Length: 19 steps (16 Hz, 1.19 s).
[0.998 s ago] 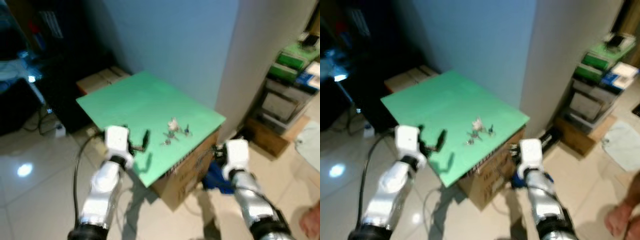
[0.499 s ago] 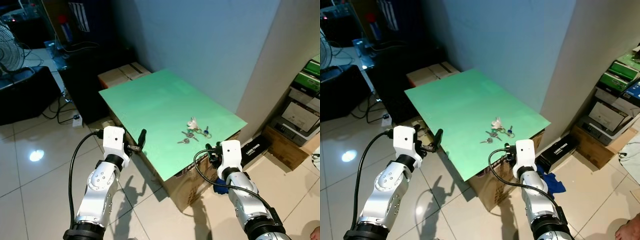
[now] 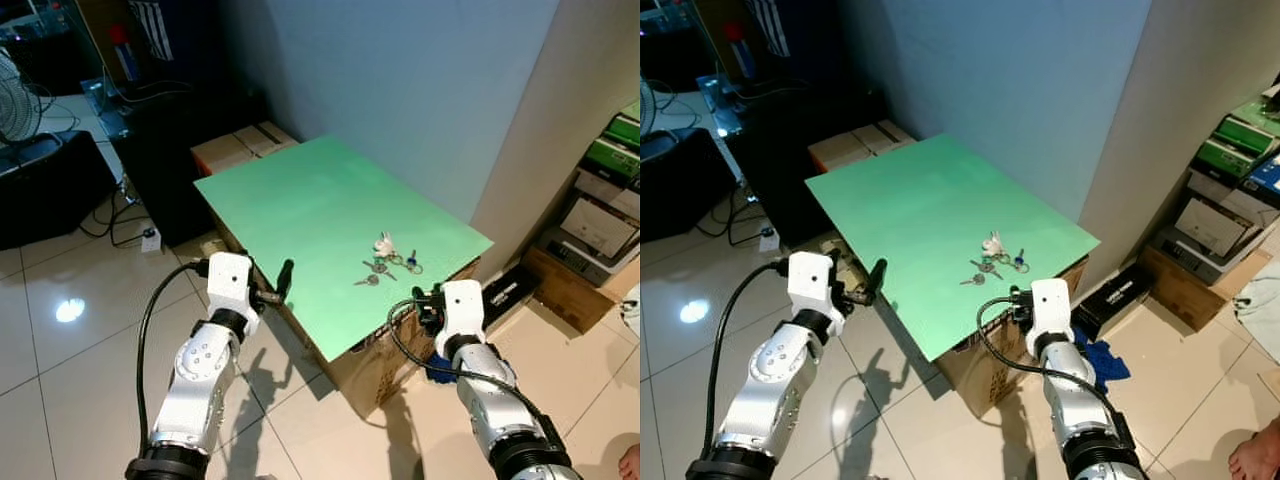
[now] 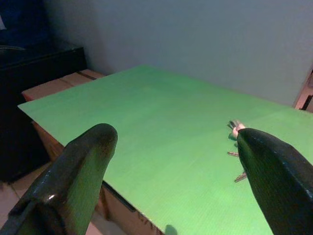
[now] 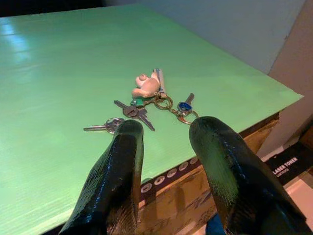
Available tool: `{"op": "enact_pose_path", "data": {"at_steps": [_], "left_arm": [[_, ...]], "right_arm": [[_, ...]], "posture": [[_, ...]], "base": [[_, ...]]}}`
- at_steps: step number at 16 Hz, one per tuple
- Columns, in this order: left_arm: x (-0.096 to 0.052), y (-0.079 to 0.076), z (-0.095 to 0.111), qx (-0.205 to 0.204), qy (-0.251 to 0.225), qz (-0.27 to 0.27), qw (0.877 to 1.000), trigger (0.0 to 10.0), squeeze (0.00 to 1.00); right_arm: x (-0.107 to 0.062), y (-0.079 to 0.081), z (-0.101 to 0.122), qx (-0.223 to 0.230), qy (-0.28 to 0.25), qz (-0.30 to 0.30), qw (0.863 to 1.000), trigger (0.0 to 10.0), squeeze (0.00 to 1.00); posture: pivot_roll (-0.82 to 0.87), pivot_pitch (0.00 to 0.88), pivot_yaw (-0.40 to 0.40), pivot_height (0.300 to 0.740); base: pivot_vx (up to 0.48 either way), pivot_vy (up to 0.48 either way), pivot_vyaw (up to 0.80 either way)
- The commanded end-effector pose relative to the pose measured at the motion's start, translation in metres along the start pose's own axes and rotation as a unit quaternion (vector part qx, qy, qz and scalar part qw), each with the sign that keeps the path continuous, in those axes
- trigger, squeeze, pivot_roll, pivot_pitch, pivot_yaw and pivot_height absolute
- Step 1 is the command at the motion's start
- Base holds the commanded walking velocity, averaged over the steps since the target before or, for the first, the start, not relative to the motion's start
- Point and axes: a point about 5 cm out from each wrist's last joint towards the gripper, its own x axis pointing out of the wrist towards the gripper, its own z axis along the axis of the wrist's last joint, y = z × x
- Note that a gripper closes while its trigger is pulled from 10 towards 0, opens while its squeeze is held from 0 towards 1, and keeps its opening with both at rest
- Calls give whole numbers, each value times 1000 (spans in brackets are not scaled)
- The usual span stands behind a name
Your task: Hang keys on a hook
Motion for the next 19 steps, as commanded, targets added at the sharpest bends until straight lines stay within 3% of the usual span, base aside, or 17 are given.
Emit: {"op": "enact_pose_path", "data": {"at_steps": [1, 19], "left_arm": [[1, -1, 6, 18, -10, -2, 1000, 10000, 0], [-1, -1, 0, 39, 9, -1, 999, 10000, 0]], "right_arm": [[3, 1, 5, -7, -7, 2, 1000, 10000, 0], [-2, 6, -4, -6, 2, 5, 1000, 10000, 0]], "posture": [[-134, 0, 75, 740], [-138, 0, 85, 740]], "base": [[0, -480, 0], [0, -471, 0]]}}
